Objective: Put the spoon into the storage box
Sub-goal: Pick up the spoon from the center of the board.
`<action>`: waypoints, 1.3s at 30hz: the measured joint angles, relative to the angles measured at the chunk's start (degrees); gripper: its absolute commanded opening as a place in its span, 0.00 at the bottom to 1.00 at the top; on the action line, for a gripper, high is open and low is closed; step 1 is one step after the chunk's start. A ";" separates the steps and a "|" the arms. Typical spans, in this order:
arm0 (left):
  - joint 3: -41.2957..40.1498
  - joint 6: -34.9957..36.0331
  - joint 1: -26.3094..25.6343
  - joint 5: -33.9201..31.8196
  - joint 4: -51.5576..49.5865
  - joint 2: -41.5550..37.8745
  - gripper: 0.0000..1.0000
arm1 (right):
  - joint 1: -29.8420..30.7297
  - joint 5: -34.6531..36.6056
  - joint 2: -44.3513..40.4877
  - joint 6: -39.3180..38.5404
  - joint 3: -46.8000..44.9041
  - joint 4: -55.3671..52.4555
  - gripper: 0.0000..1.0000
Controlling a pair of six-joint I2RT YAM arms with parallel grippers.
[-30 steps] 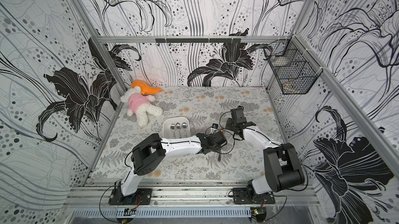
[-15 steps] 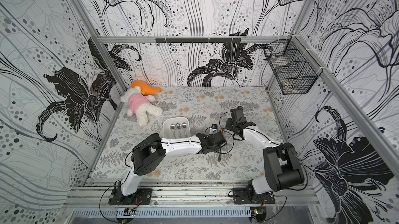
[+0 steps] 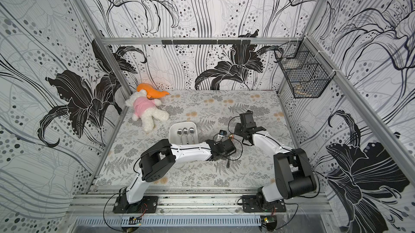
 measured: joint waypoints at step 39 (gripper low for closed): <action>-35.39 8.94 11.02 21.59 35.34 -37.99 0.00 | -0.37 -29.27 -14.91 -0.22 -1.66 18.38 0.31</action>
